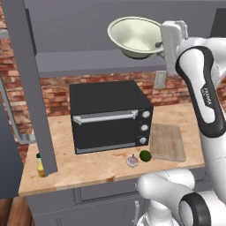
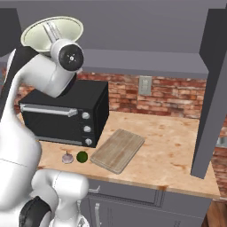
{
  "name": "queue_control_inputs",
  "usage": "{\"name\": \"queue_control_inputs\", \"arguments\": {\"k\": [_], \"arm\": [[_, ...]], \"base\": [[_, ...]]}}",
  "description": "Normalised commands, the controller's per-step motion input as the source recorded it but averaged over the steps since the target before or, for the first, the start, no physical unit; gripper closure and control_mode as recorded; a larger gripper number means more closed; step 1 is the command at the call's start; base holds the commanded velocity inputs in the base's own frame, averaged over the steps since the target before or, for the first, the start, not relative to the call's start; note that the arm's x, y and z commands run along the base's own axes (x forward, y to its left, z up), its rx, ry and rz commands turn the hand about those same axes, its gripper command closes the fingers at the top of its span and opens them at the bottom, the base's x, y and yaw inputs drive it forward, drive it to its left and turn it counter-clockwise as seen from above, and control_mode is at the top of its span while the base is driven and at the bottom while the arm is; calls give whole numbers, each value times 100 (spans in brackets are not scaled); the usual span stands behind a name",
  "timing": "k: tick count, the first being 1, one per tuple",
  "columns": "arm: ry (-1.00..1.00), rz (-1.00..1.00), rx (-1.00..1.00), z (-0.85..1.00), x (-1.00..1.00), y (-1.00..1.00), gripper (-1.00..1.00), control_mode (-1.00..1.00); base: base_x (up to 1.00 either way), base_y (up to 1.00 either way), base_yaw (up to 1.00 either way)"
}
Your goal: Open the cabinet. Place the bowl and condiment on the counter. Then place the lime and garlic on the cutting board.
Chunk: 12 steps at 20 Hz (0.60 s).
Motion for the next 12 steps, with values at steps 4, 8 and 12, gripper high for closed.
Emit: {"name": "queue_control_inputs", "arguments": {"k": [4,8,12], "arm": [[3,7,0,13,-89,3,100,-100],[16,17,0,0,-70,15,100,-100],[18,24,0,-2,-36,12,100,-100]], "base": [[0,0,0],[0,0,0],[0,0,0]]}}
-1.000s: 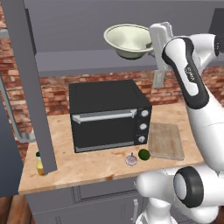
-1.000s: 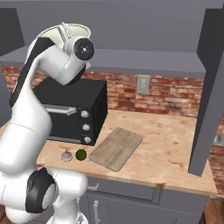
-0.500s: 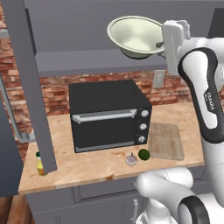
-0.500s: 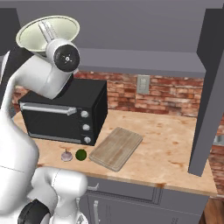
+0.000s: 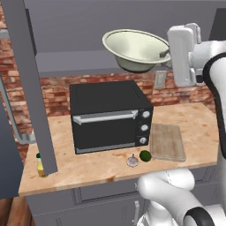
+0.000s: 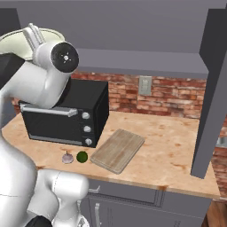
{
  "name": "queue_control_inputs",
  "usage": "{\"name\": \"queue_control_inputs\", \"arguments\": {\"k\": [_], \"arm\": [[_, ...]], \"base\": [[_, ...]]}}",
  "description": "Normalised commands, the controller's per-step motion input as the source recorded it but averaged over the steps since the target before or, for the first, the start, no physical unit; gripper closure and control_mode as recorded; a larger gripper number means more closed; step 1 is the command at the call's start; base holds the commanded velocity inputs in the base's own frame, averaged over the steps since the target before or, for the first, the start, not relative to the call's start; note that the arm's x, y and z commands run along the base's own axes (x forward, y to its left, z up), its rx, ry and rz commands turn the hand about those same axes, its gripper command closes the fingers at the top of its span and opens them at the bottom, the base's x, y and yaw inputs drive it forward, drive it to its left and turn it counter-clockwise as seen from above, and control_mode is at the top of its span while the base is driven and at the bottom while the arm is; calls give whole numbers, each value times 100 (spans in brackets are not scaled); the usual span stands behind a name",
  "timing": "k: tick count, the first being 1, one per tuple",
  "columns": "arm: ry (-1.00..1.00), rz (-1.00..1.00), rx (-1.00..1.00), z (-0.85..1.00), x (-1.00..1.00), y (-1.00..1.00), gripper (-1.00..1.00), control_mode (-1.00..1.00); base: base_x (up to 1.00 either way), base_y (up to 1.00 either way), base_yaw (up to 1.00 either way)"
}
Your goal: Open the cabinet. Place the bowl and condiment on the counter. Then place the lime and garlic on the cutting board.
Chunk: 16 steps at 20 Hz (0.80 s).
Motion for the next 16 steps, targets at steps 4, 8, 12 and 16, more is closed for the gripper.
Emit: {"name": "queue_control_inputs", "arguments": {"k": [4,8,12,16], "arm": [[18,26,0,-25,-13,6,100,-100],[23,21,0,-72,0,0,100,-100],[23,19,0,-89,0,8,100,-100],[20,15,-1,-92,1,28,100,-100]], "base": [[0,0,0],[0,0,0],[0,0,0],[0,0,0]]}}
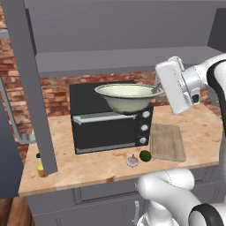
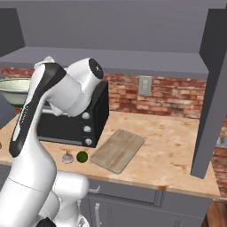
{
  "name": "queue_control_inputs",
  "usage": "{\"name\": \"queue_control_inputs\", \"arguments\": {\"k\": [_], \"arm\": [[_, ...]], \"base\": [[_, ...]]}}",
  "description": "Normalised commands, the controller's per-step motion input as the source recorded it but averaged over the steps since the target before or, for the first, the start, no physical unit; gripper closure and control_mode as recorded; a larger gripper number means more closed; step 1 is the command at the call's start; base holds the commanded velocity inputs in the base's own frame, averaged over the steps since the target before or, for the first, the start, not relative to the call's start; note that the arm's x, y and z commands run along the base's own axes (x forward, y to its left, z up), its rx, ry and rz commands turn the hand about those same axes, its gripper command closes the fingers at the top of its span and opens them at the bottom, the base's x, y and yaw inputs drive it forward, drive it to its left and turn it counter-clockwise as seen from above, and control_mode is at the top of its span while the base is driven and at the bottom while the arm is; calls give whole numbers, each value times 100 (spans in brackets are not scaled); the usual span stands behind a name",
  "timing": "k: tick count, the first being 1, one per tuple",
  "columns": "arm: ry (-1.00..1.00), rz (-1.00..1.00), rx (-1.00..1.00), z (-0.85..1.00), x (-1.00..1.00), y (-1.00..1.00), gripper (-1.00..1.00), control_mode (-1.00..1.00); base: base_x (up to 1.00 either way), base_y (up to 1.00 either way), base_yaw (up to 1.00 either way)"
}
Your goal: Open the cabinet. Place the bowl and condiment on the counter. Then place the lime and garlic on the cutting board.
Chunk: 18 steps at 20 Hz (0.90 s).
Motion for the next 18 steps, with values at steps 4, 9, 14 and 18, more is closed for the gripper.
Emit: {"name": "queue_control_inputs", "arguments": {"k": [4,9,14,18], "arm": [[15,12,-3,-89,8,42,100,-100],[10,11,-2,-79,14,39,100,-100],[2,7,0,-55,3,18,100,-100],[0,4,0,-45,0,7,100,-100]], "base": [[0,0,0],[0,0,0],[0,0,0],[0,0,0]]}}
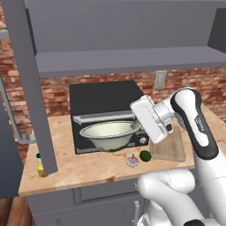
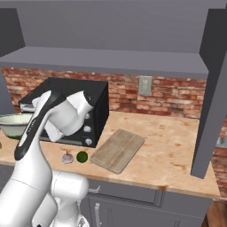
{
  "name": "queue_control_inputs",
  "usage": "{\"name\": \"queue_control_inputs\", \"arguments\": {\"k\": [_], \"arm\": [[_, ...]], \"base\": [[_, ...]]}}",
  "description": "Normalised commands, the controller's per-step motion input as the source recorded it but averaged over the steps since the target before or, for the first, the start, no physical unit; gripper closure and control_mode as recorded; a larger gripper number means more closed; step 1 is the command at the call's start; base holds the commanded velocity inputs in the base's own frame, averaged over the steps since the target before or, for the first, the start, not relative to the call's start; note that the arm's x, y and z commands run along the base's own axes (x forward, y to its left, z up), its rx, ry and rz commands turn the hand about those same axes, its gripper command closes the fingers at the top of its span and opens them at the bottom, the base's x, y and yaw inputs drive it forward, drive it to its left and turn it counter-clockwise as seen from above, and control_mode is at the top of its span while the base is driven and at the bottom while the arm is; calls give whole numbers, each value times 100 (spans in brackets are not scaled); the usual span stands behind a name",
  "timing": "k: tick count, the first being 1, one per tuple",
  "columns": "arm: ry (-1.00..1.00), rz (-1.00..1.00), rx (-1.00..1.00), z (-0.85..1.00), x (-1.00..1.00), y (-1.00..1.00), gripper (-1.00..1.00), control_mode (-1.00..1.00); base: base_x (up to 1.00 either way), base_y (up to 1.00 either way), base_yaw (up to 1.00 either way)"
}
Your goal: Open the cabinet. Place the bowl and condiment on the counter. Then place the lime and garlic on the cutting board.
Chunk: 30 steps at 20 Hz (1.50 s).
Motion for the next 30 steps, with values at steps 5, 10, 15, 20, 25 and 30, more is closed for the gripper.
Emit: {"name": "queue_control_inputs", "arguments": {"k": [5,10,15,20,25,30], "arm": [[0,3,0,-40,0,6,100,-100],[-2,0,0,-28,-4,2,100,-100],[-6,0,0,-20,-10,0,100,-100],[-9,0,0,-18,-11,9,100,-100],[-8,-1,0,-16,-7,16,100,-100],[-6,-2,0,-11,-4,11,100,-100]], "base": [[0,0,0],[0,0,0],[0,0,0],[0,0,0],[0,0,0],[0,0,0]]}}
